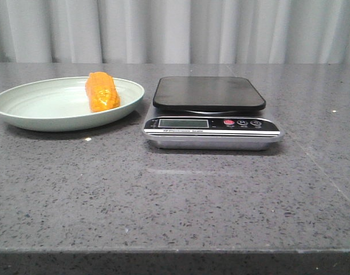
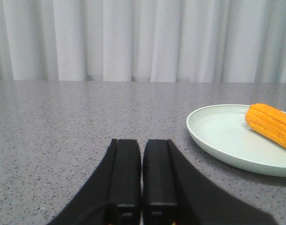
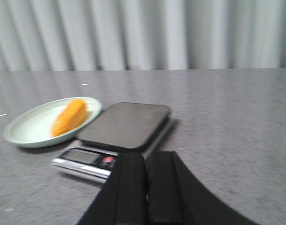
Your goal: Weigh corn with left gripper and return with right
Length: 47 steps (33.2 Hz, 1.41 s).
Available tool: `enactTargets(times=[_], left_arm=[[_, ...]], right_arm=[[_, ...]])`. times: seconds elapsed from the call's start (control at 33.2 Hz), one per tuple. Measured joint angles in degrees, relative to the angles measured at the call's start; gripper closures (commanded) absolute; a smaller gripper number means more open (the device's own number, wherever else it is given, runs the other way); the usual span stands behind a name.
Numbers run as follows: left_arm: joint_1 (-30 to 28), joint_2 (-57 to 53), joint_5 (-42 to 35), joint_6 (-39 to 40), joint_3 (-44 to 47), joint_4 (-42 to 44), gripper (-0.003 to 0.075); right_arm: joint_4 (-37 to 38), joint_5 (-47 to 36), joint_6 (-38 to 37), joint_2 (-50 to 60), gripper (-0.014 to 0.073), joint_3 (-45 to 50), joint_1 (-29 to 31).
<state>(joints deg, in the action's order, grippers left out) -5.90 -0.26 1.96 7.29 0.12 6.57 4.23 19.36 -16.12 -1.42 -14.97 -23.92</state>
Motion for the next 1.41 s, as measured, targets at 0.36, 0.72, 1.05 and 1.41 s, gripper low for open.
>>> enactTargets(times=[0.36,0.72,1.05,1.41], left_arm=[[0.0,0.0,0.0,0.0,0.0,0.0,0.0586],[0.0,0.0,-0.11,0.0,0.0,0.09,0.0586],[0.0,0.0,-0.11,0.0,0.0,0.09,0.0586],[0.0,0.0,-0.11,0.0,0.0,0.09,0.0586]], right_arm=[[-4.83,-15.06,1.68,0.0,0.0453,14.03,21.94],[-4.83,-17.26,18.88,2.02,0.0453,16.54,22.16],[-4.83,-17.26,20.91,2.02,0.0453,16.54,22.16],[-4.83,-17.26,20.91,2.02,0.0453,16.54,22.16]])
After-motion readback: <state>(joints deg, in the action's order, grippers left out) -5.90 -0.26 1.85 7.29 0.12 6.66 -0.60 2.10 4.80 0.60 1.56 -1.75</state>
